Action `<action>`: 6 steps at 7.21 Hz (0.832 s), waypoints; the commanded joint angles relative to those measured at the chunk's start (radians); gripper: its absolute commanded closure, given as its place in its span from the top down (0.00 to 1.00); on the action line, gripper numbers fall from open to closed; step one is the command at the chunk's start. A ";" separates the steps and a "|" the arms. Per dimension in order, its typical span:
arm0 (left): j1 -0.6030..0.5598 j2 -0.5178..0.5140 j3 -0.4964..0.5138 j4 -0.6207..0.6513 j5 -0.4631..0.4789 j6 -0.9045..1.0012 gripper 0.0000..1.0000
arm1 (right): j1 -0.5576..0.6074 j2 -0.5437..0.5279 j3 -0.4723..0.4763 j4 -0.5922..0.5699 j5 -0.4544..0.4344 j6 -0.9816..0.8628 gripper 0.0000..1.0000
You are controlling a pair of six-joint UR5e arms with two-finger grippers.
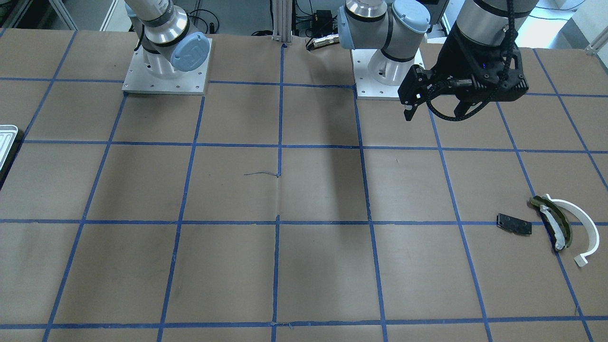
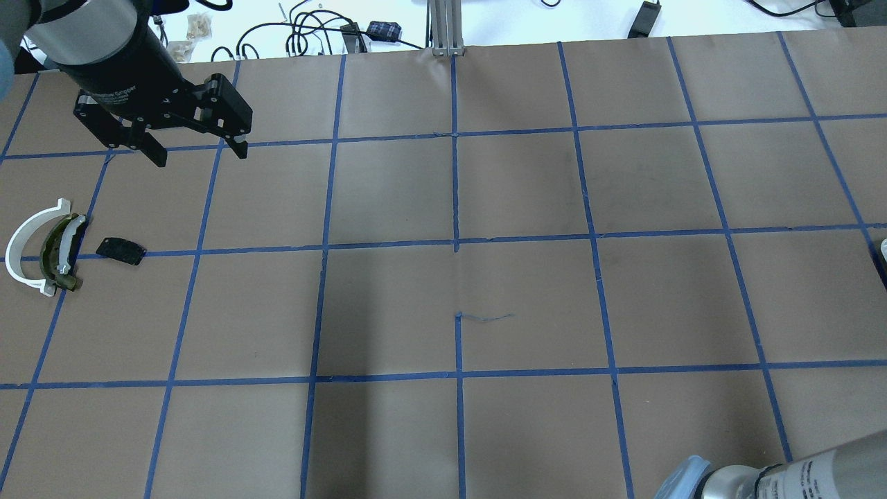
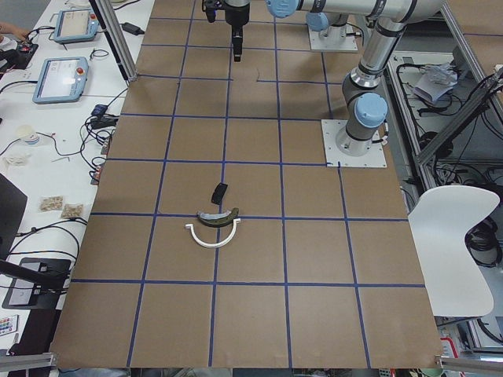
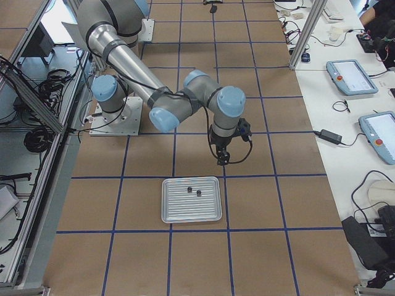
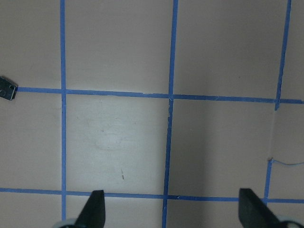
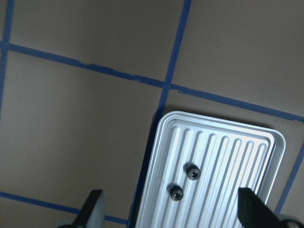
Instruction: Place bearing gear from tray to pile
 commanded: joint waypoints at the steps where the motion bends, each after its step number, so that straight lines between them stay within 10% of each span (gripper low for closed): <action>1: -0.004 0.011 -0.016 -0.001 0.002 0.004 1.00 | -0.071 0.138 0.004 -0.127 0.003 -0.129 0.99; 6: -0.006 0.017 -0.025 0.000 0.002 0.007 1.00 | -0.117 0.198 0.154 -0.301 -0.015 -0.013 0.96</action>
